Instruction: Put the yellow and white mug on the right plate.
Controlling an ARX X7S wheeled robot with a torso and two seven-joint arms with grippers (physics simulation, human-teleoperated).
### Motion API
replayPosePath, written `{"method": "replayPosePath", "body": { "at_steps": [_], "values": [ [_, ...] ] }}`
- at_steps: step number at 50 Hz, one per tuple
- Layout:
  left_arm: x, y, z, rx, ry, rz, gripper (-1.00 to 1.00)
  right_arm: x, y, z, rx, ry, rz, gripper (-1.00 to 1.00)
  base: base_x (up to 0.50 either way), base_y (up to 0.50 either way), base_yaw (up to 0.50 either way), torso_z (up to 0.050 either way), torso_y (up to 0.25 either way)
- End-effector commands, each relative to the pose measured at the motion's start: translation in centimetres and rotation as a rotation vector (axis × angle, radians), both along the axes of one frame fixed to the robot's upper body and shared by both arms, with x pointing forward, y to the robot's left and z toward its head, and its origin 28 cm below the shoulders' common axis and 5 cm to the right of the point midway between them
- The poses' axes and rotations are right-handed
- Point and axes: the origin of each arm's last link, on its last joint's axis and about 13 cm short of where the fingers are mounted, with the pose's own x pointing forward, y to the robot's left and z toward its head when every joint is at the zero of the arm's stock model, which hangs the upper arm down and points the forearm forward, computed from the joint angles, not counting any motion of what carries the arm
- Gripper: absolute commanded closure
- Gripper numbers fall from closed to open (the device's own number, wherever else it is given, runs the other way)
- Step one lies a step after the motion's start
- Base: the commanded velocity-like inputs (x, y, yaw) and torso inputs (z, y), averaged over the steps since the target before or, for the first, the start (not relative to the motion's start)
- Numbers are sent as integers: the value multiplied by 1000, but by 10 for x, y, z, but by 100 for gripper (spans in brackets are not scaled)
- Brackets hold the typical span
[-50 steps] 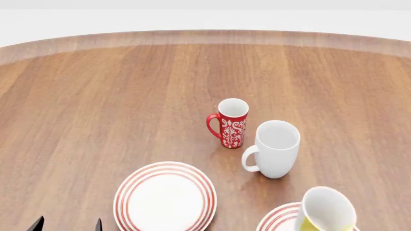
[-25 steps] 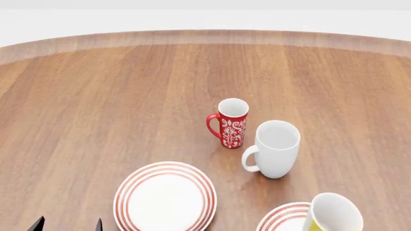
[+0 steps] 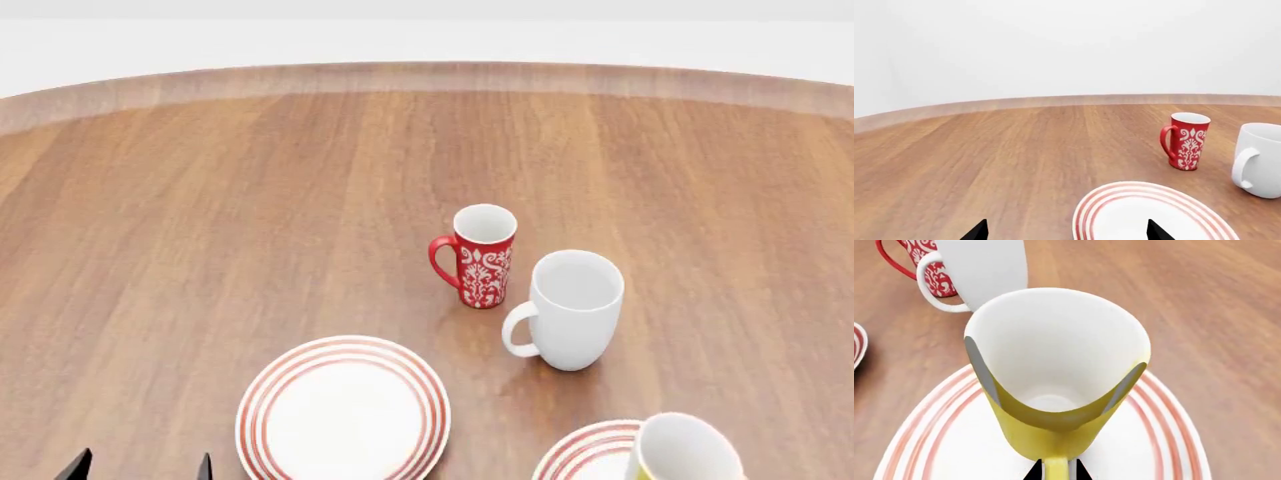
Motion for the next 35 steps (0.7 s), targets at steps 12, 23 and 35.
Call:
{"method": "replayPosePath", "body": {
  "at_steps": [12,23,35],
  "values": [
    [0,0,-1,0,2,0,-100,4,-3,-7,-13,16,-4,100,0,0,0,0,0],
    [-1,0,0,1,1,-2,-100,3,-2,-7,-18,16,-2,100,0,0,0,0,0],
    [-1,0,0,2,0,-1,-100,4,-3,-7,-28,13,-18,-100,0,0,0,0,0]
  ]
}}
